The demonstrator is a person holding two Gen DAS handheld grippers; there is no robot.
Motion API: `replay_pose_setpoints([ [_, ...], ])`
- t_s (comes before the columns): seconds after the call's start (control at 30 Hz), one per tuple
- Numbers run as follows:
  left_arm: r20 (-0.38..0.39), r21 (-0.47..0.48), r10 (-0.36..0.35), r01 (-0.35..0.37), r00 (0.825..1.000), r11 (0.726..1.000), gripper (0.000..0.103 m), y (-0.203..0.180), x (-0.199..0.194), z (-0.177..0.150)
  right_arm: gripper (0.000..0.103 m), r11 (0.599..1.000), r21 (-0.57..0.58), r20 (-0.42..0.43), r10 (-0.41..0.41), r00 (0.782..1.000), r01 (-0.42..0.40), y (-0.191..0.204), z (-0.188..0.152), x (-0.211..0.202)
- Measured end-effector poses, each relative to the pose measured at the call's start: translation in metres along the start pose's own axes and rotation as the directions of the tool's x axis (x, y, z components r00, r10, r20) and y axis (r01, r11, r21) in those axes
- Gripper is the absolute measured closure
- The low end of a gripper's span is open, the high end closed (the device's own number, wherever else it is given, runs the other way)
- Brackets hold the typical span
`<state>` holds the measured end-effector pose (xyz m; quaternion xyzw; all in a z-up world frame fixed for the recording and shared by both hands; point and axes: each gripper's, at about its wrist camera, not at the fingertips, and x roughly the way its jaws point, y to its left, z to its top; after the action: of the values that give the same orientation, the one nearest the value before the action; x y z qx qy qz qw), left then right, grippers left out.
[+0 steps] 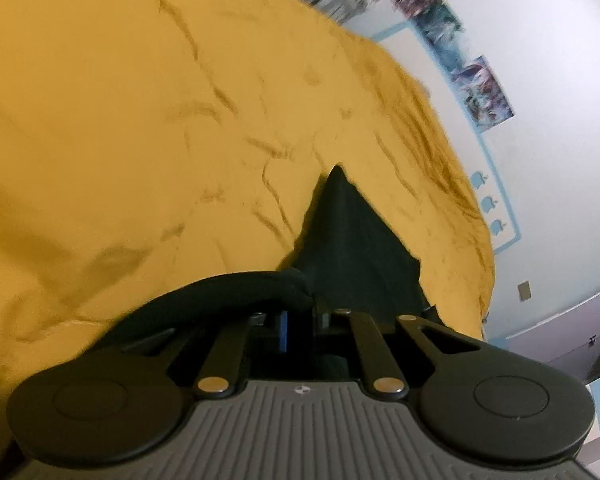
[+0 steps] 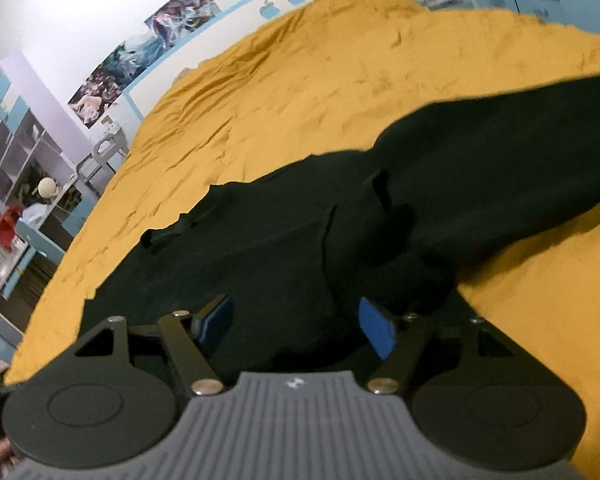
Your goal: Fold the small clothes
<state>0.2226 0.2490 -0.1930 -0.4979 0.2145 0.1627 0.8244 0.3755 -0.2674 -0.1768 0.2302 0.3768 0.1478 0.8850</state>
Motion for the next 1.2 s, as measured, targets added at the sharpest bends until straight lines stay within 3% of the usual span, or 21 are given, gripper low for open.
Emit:
replay_pose_setpoints([
  [0.17,0.005,-0.025,0.048,-0.048,0.999,0.999,0.092,0.010,0.004,-0.001,0.034,1.000,-0.026,-0.020,-0.013,1.000,0.012,0.002,-0.008,0.004],
  [0.3,-0.004,-0.009,0.083,-0.083,0.997,0.996,0.085,0.007,0.011,-0.003,0.034,1.000,-0.005,-0.028,-0.016,0.999,0.015,-0.008,-0.009,-0.006],
  [0.37,-0.032,-0.020,0.057,-0.057,0.998,0.998,0.083,0.005,0.005,-0.001,0.034,0.999,0.003,0.035,-0.032,0.999,0.032,-0.021,-0.003,-0.027],
  [0.47,-0.081,0.005,0.066,-0.066,0.995,0.998,0.069,-0.001,-0.009,0.000,0.033,0.992,0.049,0.137,-0.126,0.983,0.120,-0.055,0.014,-0.063],
  [0.57,-0.096,0.095,0.058,-0.048,0.994,0.994,0.059,-0.019,-0.027,-0.007,0.030,0.954,0.169,0.220,-0.280,0.934,0.246,-0.107,0.035,-0.095],
  [0.67,-0.119,0.156,0.015,0.004,0.993,0.988,0.056,-0.041,-0.040,-0.020,0.030,0.865,0.367,0.277,-0.454,0.847,0.343,-0.169,0.056,-0.122],
  [0.77,-0.161,0.217,-0.059,0.094,0.985,0.972,0.053,-0.068,-0.042,-0.037,0.029,0.788,0.498,0.306,-0.550,0.777,0.362,-0.216,0.072,-0.137],
  [0.9,-0.244,0.295,-0.154,0.225,0.957,0.929,0.045,-0.103,-0.030,-0.064,0.029,0.691,0.623,0.281,-0.636,0.719,0.367,-0.260,0.094,-0.134],
  [0.97,-0.287,0.307,-0.171,0.260,0.943,0.916,0.045,-0.113,-0.016,-0.075,0.026,0.673,0.649,0.279,-0.645,0.711,0.356,-0.276,0.104,-0.126],
  [1.1,-0.331,0.322,-0.134,0.245,0.934,0.914,0.045,-0.121,0.008,-0.089,0.025,0.629,0.647,0.265,-0.715,0.647,0.431,-0.287,0.125,-0.104],
  [1.2,-0.328,0.347,-0.102,0.220,0.939,0.911,0.045,-0.123,0.017,-0.092,0.027,0.612,0.637,0.269,-0.746,0.610,0.468,-0.299,0.136,-0.095],
])
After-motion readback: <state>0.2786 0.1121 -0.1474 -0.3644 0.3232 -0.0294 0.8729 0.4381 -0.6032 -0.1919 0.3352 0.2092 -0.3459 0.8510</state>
